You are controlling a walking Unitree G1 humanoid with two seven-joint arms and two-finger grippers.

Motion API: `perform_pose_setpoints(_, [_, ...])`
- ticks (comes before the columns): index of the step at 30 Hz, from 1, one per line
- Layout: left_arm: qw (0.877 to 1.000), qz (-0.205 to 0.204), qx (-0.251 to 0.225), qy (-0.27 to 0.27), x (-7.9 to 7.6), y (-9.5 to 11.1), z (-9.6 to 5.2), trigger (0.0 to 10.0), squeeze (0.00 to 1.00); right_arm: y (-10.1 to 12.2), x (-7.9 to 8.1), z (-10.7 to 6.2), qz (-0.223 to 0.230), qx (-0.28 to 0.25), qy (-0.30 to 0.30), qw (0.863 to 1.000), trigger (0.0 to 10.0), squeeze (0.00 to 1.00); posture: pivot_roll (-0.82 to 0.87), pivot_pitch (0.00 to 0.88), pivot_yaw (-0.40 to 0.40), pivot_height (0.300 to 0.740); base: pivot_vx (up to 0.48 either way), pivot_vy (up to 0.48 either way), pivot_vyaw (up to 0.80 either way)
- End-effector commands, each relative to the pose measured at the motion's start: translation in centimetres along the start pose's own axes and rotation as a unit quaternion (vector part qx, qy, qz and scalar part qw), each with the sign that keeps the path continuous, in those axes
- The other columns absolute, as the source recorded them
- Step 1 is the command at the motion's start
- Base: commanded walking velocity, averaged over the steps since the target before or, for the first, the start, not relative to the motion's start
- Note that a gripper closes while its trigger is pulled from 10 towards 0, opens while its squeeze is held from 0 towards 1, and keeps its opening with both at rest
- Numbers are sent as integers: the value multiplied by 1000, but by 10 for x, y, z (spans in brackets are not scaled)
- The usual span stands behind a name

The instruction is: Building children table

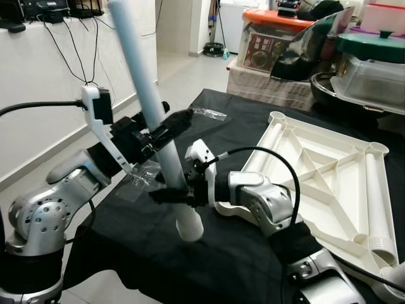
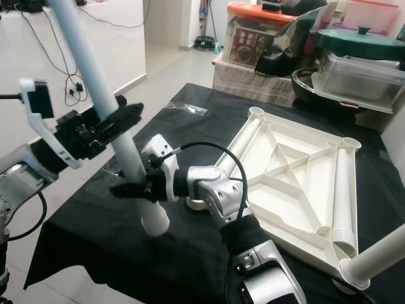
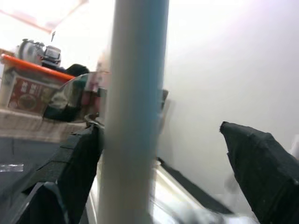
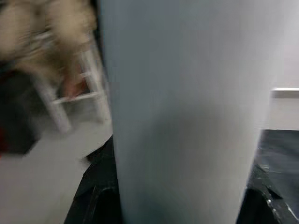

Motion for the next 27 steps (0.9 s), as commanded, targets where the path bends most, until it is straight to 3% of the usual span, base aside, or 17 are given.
perform_pose_setpoints(1, [1000,8,-2,-22,-12,8,-15,10000,1000,18,-37,-21,21,-61,-119,991,0,0,67,0,-82,740,0,0,0])
perform_pose_setpoints(7, [1000,10,-4,19,-7,5,-27,10000,1000,30,-54,-31,28,-100,-177,979,0,0,73,0,-88,740,0,0,0])
perform_pose_setpoints(8, [999,19,-7,40,-3,6,-30,10000,0,32,-56,-33,29,-107,-186,976,0,0,73,0,-88,740,0,0,0])
perform_pose_setpoints(12, [996,24,-14,80,4,8,-38,10000,0,35,-62,-36,24,-119,-204,971,0,0,87,0,-95,740,0,0,0])
perform_pose_setpoints(15, [995,22,-14,92,0,6,-44,10000,0,37,-69,-42,18,-131,-231,964,0,0,87,0,-95,740,0,0,0])
perform_pose_setpoints(19, [989,62,84,100,-13,-29,-56,10000,0,40,-82,-54,-6,-154,-291,944,0,0,95,0,-93,740,0,0,0])
perform_pose_setpoints(20, [989,62,84,100,-13,-29,-56,10000,0,40,-82,-54,-6,-154,-291,944,0,0,95,0,-93,740,0,0,0])
perform_pose_setpoints(21, [984,74,118,114,-13,-42,-61,10000,0,38,-83,-56,-20,-151,-300,942,0,0,100,0,-94,740,0,0,0])
perform_pose_setpoints(23, [976,70,149,144,-14,-57,-71,10000,0,28,-83,-58,-23,-146,-290,946,0,0,100,0,-94,740,0,0,0])
perform_pose_setpoints(26, [973,69,156,154,-14,-60,-74,10000,0,23,-80,-59,-24,-141,-275,951,0,0,102,0,-96,740,0,0,0])
perform_pose_setpoints(27, [969,70,159,175,-10,-62,-79,10000,0,17,-75,-62,-32,-143,-241,960,0,0,100,0,-95,740,0,0,0])
Point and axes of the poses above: a point about 5 cm out from each wrist's last joint towards the gripper, its own z axis pointing out of the wrist towards the gripper, its own y axis along the axis of the wrist's last joint, x = y × z, the point moved 2 cm from there along z, pointing out of the wrist towards the gripper, and after that the axes turned 9 degrees about z, right-handed, at the moved point
